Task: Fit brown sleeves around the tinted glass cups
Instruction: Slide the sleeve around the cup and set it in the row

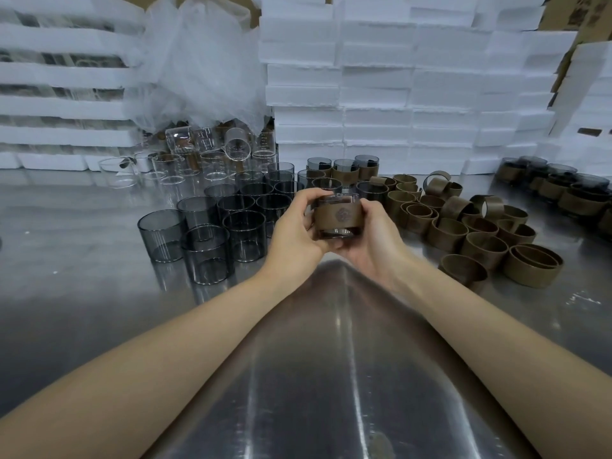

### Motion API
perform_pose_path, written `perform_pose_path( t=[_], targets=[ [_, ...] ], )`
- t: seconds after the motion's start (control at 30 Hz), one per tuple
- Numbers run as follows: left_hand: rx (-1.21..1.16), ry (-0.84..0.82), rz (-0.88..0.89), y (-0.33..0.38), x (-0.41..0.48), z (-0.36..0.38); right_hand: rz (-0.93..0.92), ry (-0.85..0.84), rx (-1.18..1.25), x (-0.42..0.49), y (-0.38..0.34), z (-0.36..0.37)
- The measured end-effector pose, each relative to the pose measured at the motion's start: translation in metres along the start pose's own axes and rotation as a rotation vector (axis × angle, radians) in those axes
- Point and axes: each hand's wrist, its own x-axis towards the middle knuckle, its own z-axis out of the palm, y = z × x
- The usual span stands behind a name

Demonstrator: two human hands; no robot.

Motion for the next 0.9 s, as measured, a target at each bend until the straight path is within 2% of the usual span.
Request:
perform_pose_path(
  t=[0.13, 0.3, 0.57, 0.8, 0.9],
  targets=[
    [0.023, -0.006, 0.022, 0.003, -0.001, 0.001, -0.129, 0.068, -0.016, 0.008, 0.005, 0.002],
    [0.066, -0.021, 0.022, 0.005, -0.002, 0.001, -0.171, 0.09, -0.049, 0.01, 0.009, 0.0],
    [0.073, -0.011, 0.014, 0.004, -0.001, 0.001, -0.133, 0.059, -0.051, 0.001, 0.005, 0.002],
    [-0.004, 0.047, -0.009, 0.002, 0.002, -0.001, 0.054, -0.042, -0.003, 0.003, -0.007, -0.015],
    [-0.042, 0.069, -0.03, 0.002, 0.002, -0.001, 0.03, -0.051, -0.103, 0.005, -0.012, -0.023]
  ],
)
